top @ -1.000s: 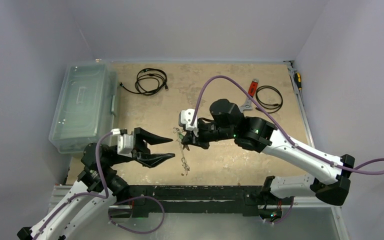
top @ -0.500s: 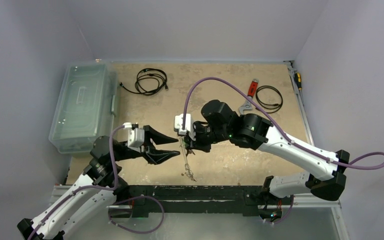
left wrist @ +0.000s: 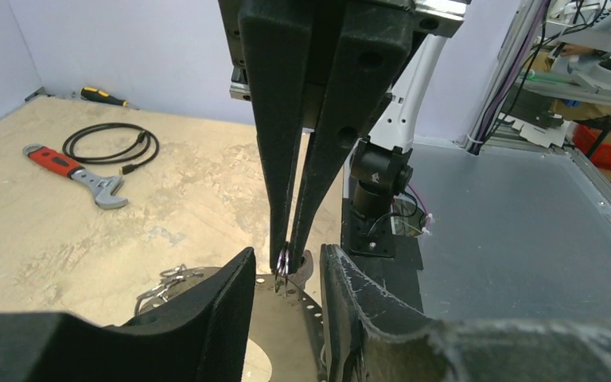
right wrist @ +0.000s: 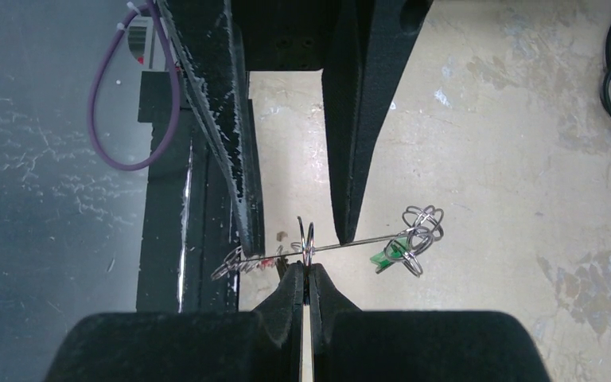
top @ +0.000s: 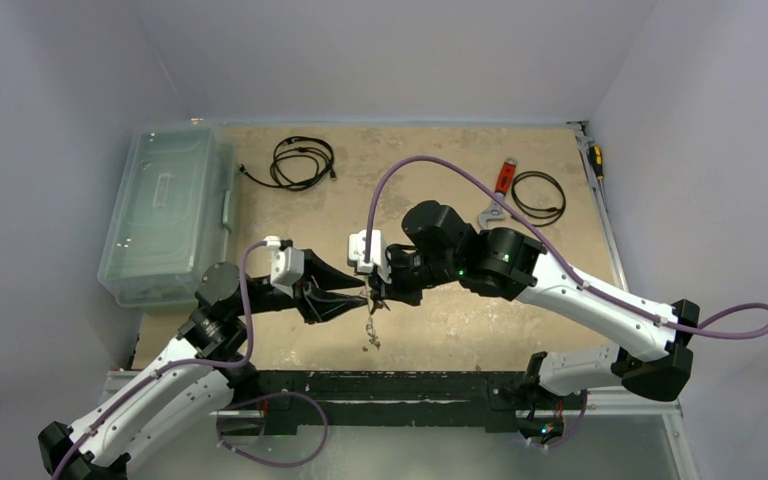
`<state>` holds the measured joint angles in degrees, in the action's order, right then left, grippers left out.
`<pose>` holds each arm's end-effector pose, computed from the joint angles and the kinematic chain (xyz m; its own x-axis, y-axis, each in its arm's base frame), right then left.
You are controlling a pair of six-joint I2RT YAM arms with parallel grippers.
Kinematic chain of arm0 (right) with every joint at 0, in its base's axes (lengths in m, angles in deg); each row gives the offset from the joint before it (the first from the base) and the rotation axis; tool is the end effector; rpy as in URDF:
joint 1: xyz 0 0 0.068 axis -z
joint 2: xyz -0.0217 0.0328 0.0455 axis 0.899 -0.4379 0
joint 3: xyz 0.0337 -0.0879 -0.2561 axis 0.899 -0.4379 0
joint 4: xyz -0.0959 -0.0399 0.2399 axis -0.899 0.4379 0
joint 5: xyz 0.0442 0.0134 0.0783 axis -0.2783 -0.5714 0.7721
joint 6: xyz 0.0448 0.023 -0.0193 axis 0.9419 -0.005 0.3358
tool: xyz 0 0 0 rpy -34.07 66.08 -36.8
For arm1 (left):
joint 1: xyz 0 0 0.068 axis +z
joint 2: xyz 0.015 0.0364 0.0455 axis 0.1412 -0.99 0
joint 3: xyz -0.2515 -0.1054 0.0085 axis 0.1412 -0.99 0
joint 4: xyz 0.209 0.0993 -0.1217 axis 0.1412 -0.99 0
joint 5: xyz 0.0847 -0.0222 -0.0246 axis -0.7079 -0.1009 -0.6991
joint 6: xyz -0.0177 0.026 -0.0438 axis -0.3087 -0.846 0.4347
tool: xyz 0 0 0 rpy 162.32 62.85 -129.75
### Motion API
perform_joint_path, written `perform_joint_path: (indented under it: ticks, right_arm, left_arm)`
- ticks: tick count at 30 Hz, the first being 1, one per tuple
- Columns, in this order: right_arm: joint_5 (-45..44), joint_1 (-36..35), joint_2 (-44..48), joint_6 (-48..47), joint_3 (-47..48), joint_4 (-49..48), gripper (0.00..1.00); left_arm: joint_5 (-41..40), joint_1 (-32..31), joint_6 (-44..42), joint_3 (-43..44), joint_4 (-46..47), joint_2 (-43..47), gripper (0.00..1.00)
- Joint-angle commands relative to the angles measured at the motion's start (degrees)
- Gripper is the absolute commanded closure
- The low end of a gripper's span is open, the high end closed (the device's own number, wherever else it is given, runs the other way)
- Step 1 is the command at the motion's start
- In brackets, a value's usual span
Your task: Put the keys on the keyring
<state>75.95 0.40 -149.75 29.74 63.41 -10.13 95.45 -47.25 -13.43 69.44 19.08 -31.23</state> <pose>0.1090 0.2444 0.3956 0.0647 -0.5729 -0.8171 -0.9958 0.0156 -0.0898 0.0977 -0.1108 0.3188 -0.1332 -0.1644 -0.9774 0.9829 0.1045 -0.1516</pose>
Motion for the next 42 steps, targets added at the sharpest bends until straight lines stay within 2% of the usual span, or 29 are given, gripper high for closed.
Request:
perform_joint_path:
  ticks: [1, 3, 7, 12, 17, 19, 20, 22, 24, 26, 31, 35, 38, 42]
  right_arm:
    - [1.0, -0.4, 1.4, -0.6, 1.3, -3.3, 1.00]
    - [0.9, -0.5, 1.4, -0.7, 1.2, -3.5, 1.00]
    - [0.9, -0.5, 1.4, -0.7, 1.2, -3.4, 1.00]
    - [1.8, -0.7, 1.8, -0.7, 0.9, -3.9, 1.00]
    - [2.4, -0.9, 1.7, -0.8, 0.4, -4.7, 1.00]
    - [2.6, -0.9, 1.8, -0.8, 0.0, -5.4, 1.00]
    - [2.3, -0.9, 2.0, -0.6, -0.3, -6.4, 0.98]
    - [0.7, -0.9, 3.0, 0.1, -1.4, -8.9, 0.75]
    - [-0.9, -0.9, 5.3, 1.0, -4.0, -13.3, 0.55]
    - [-2.2, -0.9, 8.7, 1.9, -7.6, -18.7, 0.48]
    - [-3.5, -0.9, 20.5, 6.4, -19.9, -34.6, 0.44]
    - [-1.0, -0.8, 28.1, 9.1, -29.6, -47.6, 0.43]
    - [-0.7, -0.8, 29.3, 10.6, -32.7, -52.2, 0.44]
    - [2.6, -0.8, 27.7, 12.1, -34.1, -56.1, 0.48]
  left_arm:
    - [0.7, -0.3, 0.8, -0.2, 2.3, -0.5, 0.66]
    - [0.8, -0.3, 1.3, -0.2, 2.5, -1.1, 0.67]
    - [1.0, -0.3, 1.6, -0.2, 2.7, -1.6, 0.78]
    - [0.6, -0.4, 1.3, 0.2, 2.0, -2.1, 0.84]
    - [-0.1, -0.3, -0.4, 1.4, 0.0, -2.9, 1.00]
    - [-1.1, -0.4, -1.2, 1.9, -1.0, -2.4, 1.00]
    - [-1.7, -0.4, -1.5, 1.9, -1.3, -2.0, 1.00]
    - [-2.6, -0.3, -1.6, 2.0, -1.6, -1.1, 1.00]
    - [-2.4, -0.3, 0.5, 2.0, 0.7, 0.0, 1.00]
    - [-1.9, -0.3, 2.1, 1.3, 3.7, 1.0, 1.00]
    - [-3.1, -0.2, 2.1, 1.7, 4.0, 2.9, 1.00]
    - [-3.7, -0.2, 1.4, 3.3, 2.6, 3.4, 1.00]
    - [-3.1, -0.2, 2.0, 4.3, 3.5, 3.5, 1.00]
    - [-1.3, -0.2, 4.3, 3.4, 10.4, 3.7, 1.00]
